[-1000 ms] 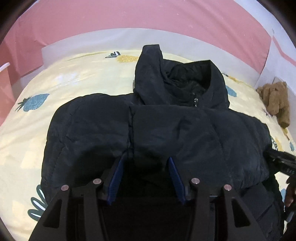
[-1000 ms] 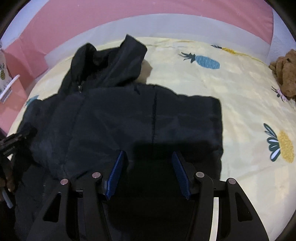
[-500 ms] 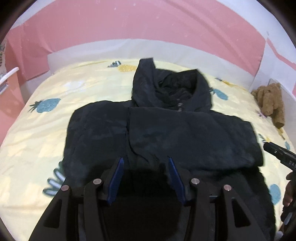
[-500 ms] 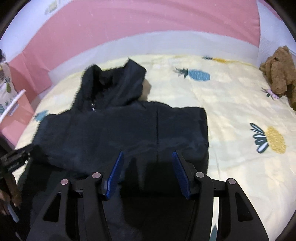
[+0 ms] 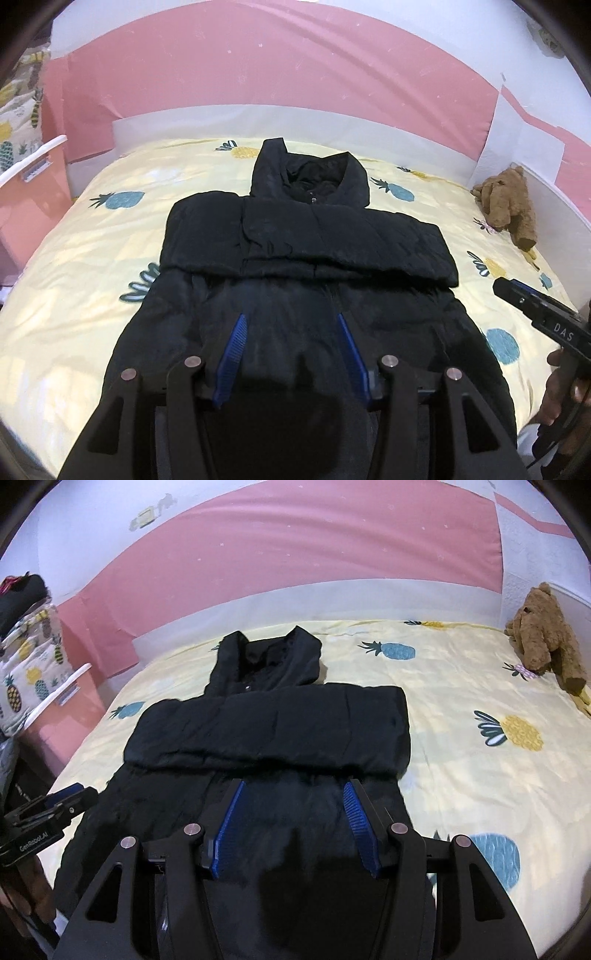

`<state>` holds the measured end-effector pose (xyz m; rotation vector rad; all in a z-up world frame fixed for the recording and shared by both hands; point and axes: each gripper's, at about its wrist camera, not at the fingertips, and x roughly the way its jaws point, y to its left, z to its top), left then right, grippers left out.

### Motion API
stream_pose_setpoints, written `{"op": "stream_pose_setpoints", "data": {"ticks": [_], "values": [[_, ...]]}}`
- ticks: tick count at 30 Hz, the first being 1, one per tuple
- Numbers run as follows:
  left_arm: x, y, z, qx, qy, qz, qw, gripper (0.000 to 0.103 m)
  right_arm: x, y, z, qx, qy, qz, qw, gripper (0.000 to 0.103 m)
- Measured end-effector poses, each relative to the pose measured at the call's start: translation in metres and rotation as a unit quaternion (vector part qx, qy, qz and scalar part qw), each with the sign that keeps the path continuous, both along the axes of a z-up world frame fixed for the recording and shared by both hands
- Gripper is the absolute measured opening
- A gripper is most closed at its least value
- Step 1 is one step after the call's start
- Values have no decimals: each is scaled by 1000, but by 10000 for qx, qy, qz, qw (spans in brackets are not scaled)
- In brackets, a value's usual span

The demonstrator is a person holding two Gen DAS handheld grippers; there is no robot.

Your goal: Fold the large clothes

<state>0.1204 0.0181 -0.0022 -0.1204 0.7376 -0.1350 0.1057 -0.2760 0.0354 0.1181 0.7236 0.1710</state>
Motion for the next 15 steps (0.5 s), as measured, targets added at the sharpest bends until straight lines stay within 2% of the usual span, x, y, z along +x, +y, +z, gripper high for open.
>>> {"op": "stream_pose_setpoints", "data": {"ticks": [6, 15], "values": [[-30, -2, 5, 14, -90, -4, 10000, 51, -27, 14, 1, -67, -43, 195, 9998, 60], [-38, -2, 17, -6, -107, -94, 9999, 51, -31, 26, 9, -98, -93, 392, 9991, 60]]}}
